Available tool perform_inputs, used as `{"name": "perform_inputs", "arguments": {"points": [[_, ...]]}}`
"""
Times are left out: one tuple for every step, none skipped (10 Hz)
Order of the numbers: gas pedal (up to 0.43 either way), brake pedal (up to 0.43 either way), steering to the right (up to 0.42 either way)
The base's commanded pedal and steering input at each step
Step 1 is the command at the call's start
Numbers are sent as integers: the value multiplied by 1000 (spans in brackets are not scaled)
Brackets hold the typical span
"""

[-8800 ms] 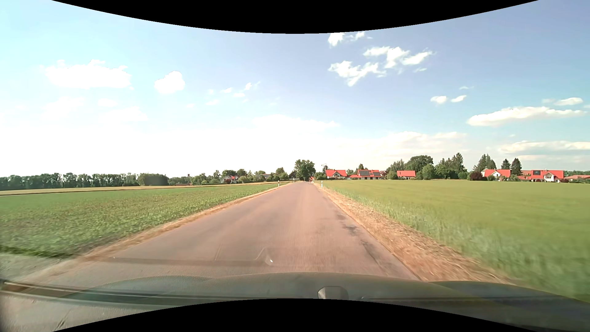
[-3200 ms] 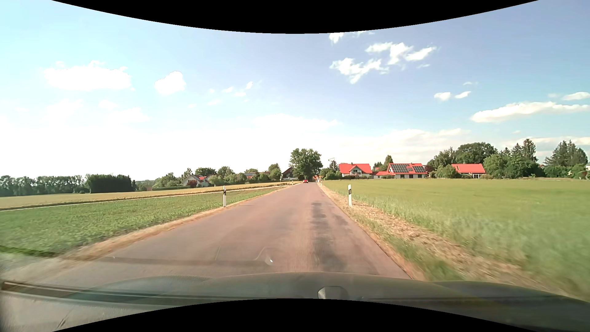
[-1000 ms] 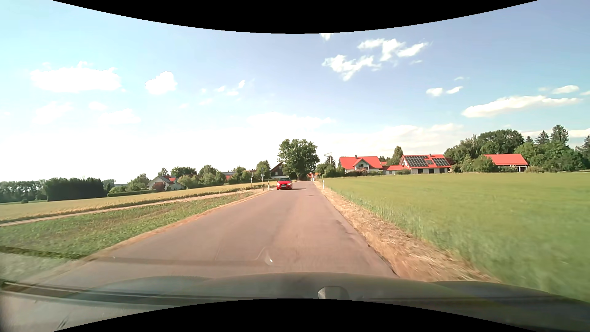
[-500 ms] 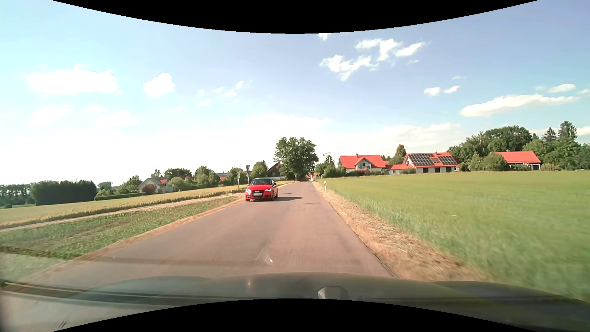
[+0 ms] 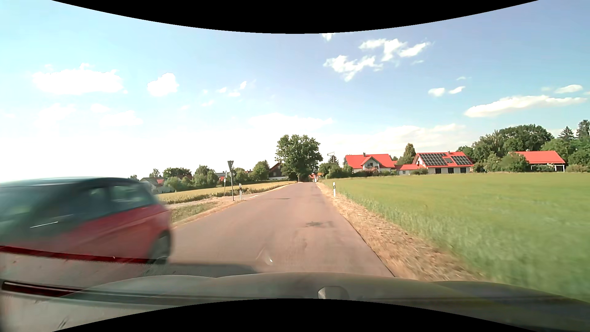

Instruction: Follow the waypoints while adhering to traffic rules and regulations

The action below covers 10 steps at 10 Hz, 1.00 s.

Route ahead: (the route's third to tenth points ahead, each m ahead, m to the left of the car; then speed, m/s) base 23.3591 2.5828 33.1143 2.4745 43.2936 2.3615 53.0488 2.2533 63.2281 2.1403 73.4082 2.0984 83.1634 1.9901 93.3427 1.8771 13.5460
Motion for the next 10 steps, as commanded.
{"name": "perform_inputs", "arguments": {"points": [[39, 6, -12], [39, 6, -15], [39, 6, -13], [39, 6, -7], [39, 6, -3], [39, 6, 0], [39, 6, 1], [39, 6, 3], [39, 6, 3], [39, 6, 3]]}}
